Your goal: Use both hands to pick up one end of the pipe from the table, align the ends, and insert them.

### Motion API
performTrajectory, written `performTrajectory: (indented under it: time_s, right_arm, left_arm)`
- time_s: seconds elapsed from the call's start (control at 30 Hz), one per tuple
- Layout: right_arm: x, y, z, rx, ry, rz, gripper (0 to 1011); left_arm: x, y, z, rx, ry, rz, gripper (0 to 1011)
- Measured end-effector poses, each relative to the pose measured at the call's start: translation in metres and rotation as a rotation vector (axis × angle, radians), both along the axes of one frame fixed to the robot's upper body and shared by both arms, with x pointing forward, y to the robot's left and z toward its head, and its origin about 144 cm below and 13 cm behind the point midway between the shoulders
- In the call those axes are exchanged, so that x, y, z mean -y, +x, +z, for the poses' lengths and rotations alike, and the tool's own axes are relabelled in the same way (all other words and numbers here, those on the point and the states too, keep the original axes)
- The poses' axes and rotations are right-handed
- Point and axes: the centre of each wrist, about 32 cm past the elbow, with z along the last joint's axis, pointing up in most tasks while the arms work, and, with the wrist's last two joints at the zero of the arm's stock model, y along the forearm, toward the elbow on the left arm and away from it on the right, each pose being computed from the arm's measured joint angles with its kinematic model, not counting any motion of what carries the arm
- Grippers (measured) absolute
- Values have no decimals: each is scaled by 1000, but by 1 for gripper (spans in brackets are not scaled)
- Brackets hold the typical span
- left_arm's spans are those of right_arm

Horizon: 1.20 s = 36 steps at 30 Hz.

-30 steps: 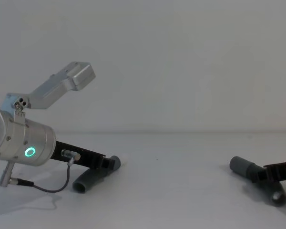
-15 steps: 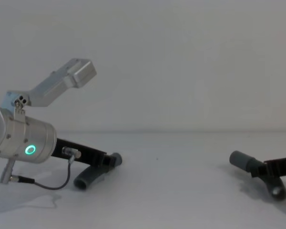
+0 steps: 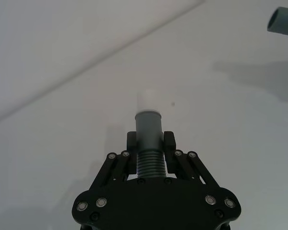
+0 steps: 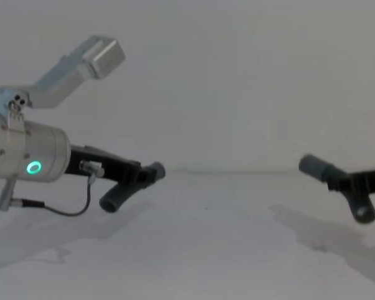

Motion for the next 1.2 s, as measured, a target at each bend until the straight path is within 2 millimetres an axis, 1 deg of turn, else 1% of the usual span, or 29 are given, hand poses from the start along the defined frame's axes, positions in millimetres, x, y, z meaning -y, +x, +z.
performTrajectory:
  time_s: [0.3, 0.53, 0.8, 1.2]
  right_arm:
    - [10, -3, 13, 105, -25, 78, 276]
    - [22, -4, 26, 174, -90, 177, 275]
    - [32, -4, 37, 205, -174, 288, 275]
    - [37, 1, 48, 219, -290, 475, 275]
  left_arm:
    - [-8, -1, 15, 65, 14, -92, 320]
    - [-14, 1, 26, 88, 39, -184, 320]
    - [-20, 6, 38, 99, 78, -306, 320]
    - [-25, 11, 44, 106, 114, -419, 320]
